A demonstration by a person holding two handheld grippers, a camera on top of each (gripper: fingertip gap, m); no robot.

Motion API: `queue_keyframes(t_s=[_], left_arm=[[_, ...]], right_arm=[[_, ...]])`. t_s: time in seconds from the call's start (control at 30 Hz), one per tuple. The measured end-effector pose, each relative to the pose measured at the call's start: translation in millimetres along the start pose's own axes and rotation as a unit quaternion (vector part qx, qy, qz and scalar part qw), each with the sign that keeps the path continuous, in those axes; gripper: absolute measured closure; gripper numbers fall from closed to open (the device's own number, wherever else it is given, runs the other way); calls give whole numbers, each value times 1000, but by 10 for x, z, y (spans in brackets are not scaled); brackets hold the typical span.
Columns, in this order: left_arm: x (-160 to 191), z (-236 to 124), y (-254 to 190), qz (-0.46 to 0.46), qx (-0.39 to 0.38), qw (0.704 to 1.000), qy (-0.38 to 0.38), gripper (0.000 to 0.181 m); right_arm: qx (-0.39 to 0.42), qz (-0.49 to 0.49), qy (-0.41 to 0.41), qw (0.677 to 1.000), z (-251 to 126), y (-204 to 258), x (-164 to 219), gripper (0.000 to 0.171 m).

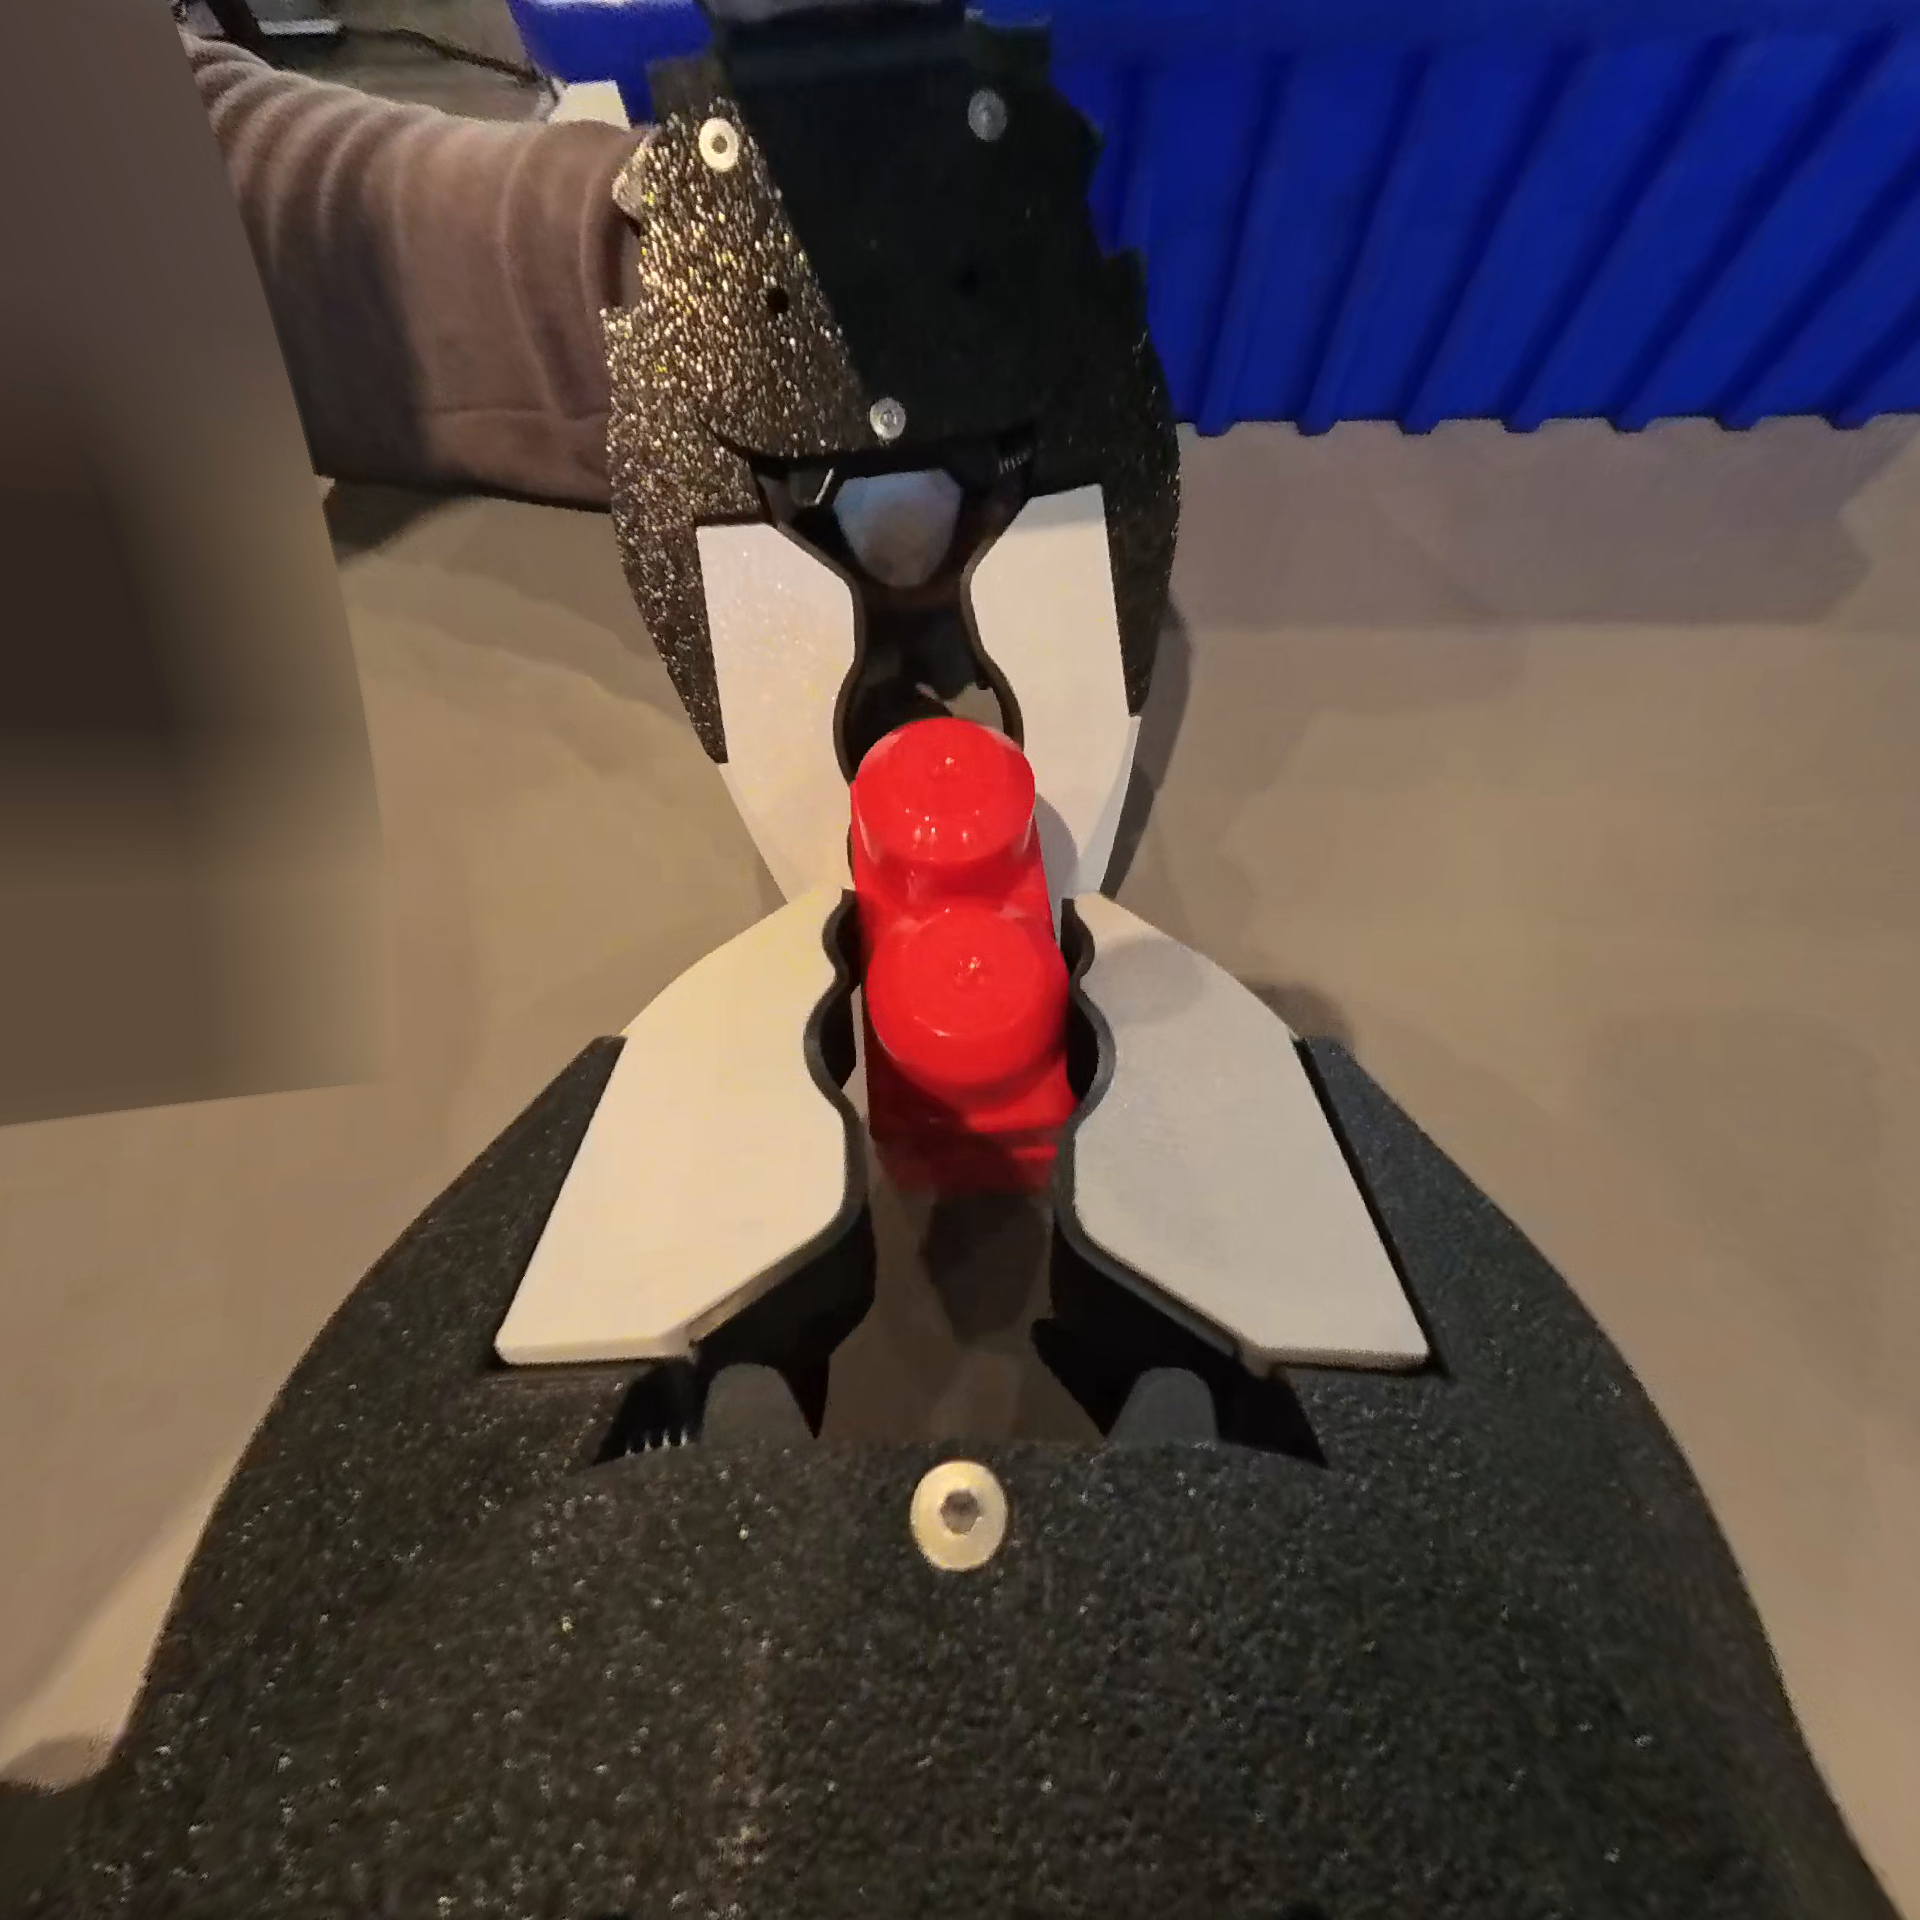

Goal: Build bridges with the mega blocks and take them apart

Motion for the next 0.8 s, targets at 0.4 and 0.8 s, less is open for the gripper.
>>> queue_keyframes(t_s=[0.4, 0.8], left_arm=[[-20, 2, -18, -8, -17, 1000, 20, 145], [-9, 15, -21, 8, -9, 1000, 5, 145]], right_arm=[[54, 18, 14, 998, -9, 98, -4, 134], [60, 28, 50, 997, -239, 56, 193, 107]])
Point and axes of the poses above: each gripper's, where its closed fingertips meet, z out along the fingers, x out of its underside, y = z × x across the jaws, the point moved 9 cm from there along -z, back along the fingers, and after that the axes turned 9 degrees about x, right-handed, at the moved point
